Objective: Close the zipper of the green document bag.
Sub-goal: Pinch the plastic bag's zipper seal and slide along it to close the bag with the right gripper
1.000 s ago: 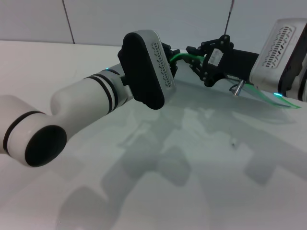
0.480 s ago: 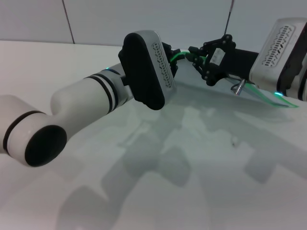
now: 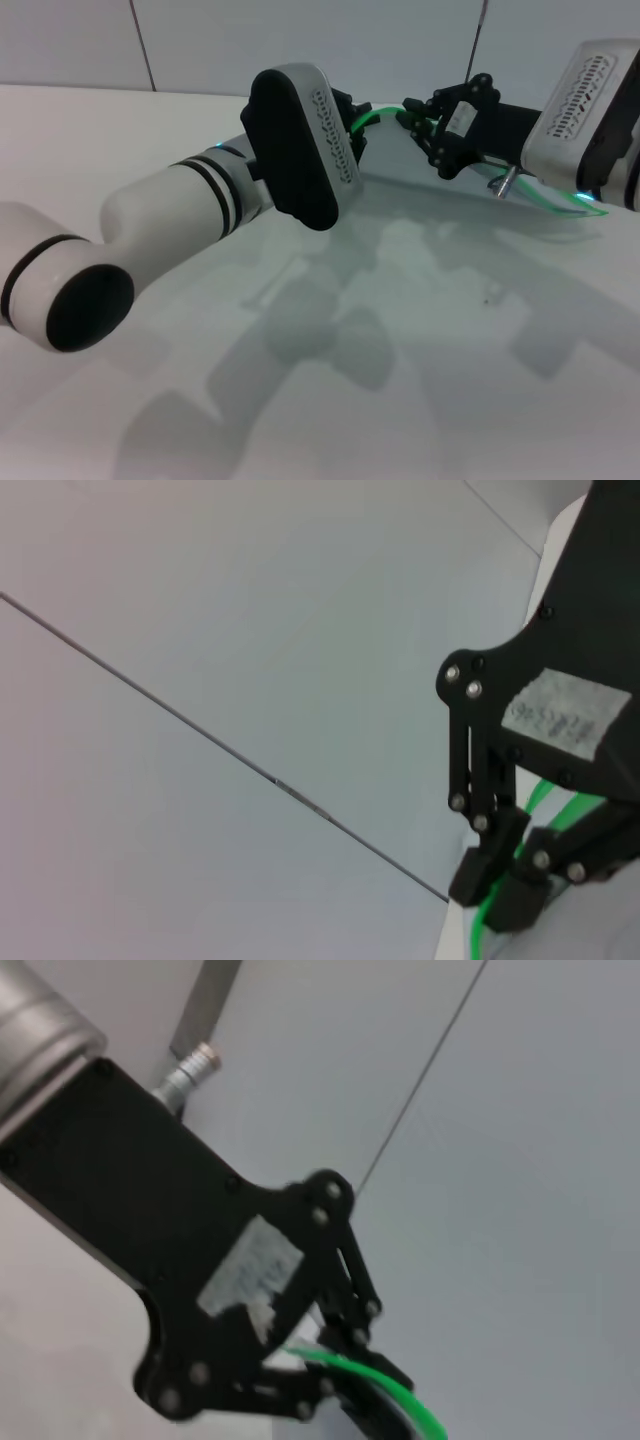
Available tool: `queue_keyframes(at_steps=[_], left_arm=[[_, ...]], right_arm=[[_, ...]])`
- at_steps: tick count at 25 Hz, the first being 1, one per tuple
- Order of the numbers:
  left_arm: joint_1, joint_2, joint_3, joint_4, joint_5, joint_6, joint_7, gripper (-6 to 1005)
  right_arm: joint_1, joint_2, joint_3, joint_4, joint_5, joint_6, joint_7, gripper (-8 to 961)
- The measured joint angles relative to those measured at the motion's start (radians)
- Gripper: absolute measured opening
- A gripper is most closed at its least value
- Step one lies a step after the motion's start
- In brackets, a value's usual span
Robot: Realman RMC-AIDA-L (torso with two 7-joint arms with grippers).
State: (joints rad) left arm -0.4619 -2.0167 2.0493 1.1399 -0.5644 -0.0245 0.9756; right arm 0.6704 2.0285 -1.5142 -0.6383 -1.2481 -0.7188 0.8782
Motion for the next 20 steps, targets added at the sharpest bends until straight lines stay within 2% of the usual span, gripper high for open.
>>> queue_keyframes(at_steps=[14,20], left_arm=[[0.026,0.007,0.001,0.012,0.0,0.006,0.001,51],[0.059,0.011,-0.007,0.049,0.0,0.005,0.012,51]], right_arm=[[0.003,-0.006,0.003,0.041,-0.006,0.06,-0.023,82],[0.003,-0.006,0.047,0.051,-0.004,0.069,-0.027,81]])
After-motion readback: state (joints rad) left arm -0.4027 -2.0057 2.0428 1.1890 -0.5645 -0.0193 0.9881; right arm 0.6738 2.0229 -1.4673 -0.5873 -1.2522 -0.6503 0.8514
